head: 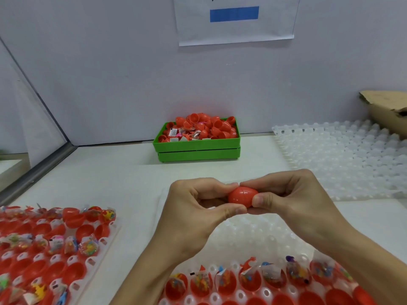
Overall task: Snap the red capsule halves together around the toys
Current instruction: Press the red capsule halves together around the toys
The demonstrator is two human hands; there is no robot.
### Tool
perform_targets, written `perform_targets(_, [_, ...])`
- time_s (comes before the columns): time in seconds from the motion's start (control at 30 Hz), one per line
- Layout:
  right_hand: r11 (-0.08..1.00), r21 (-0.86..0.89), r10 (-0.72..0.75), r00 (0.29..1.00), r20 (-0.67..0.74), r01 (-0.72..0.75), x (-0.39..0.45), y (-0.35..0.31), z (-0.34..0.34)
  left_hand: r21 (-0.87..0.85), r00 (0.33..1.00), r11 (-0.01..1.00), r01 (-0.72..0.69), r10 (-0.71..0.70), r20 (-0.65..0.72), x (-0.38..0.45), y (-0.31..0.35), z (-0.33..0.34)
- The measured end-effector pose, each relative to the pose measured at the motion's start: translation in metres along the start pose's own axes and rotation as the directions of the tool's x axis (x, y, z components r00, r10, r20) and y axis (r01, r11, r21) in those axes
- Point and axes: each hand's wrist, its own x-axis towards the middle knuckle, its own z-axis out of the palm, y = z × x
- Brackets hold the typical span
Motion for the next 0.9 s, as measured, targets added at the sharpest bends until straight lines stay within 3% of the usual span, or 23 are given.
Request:
perform_targets(0.63, [0.998, 0.068, 0.003, 1.000, -0.029, -0.001, 0.0005, -0.0023, 0.0011, -0.055, 1.000, 0.998, 0.021, -0.021, -0.001, 0.0004, -0.0008, 0.0001])
perform_targets(0.9, [0.999, 0.007, 0.038, 0.997, 0.074, -0.038, 0.0012, -0.0021, -0.0061, -0.043, 0.999, 0.999, -0.002, 0.004, 0.040, 0.0014, -0.0017, -0.0003])
